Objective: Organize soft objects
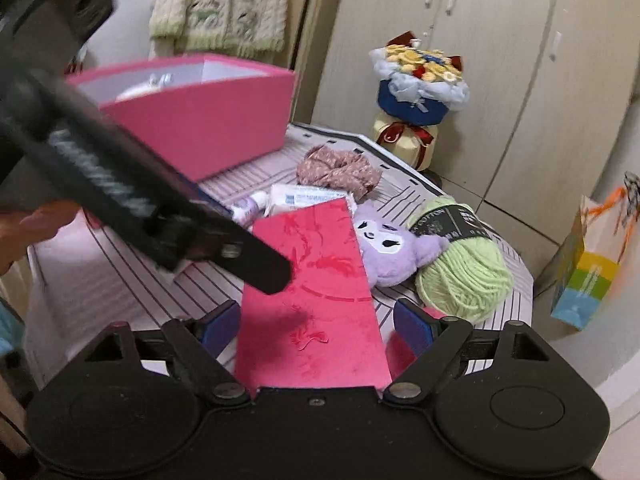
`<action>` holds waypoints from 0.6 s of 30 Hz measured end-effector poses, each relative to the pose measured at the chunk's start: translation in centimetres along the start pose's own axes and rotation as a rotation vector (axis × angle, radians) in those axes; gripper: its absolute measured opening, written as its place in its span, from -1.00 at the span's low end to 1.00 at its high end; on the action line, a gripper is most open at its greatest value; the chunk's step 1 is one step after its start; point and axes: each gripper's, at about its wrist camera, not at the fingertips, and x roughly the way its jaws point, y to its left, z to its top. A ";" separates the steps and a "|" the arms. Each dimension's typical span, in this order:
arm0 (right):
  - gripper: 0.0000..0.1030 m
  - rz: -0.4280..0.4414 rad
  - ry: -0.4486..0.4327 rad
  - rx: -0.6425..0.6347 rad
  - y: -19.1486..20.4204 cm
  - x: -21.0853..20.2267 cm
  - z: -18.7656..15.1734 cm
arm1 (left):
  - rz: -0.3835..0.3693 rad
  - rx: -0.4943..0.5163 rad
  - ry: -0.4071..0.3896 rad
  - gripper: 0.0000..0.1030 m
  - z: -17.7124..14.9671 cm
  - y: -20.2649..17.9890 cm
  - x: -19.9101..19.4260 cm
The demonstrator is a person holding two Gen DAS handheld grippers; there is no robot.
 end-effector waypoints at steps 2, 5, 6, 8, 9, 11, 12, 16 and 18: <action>0.79 0.002 0.015 -0.048 0.3 0.5 0.2 | -0.007 -0.028 0.022 0.47 0.2 0.5 0.8; 0.82 0.019 0.037 -0.100 0.7 1.2 0.5 | -0.005 -0.053 0.036 0.47 0.2 0.9 1.7; 0.83 0.025 0.047 -0.107 0.8 1.4 0.5 | 0.000 -0.056 0.039 0.47 0.1 0.9 1.9; 0.84 0.033 0.071 -0.108 0.8 1.9 0.6 | 0.007 -0.057 0.043 0.47 -0.1 0.9 2.1; 0.84 0.036 0.082 -0.100 0.7 2.1 0.6 | 0.009 -0.058 0.048 0.47 -0.1 1.0 2.3; 0.84 0.031 0.101 -0.069 0.6 2.5 0.6 | 0.019 -0.058 0.056 0.47 -0.3 1.0 2.6; 0.84 0.029 0.110 -0.050 0.5 2.6 0.7 | 0.035 -0.053 0.056 0.47 -0.3 1.0 2.7; 0.84 0.033 0.111 -0.022 0.5 2.6 0.7 | 0.072 -0.047 0.054 0.47 -0.5 1.1 3.2; 0.81 0.012 0.107 -0.021 0.5 2.8 0.7 | 0.052 -0.092 0.050 0.47 -0.5 1.6 3.0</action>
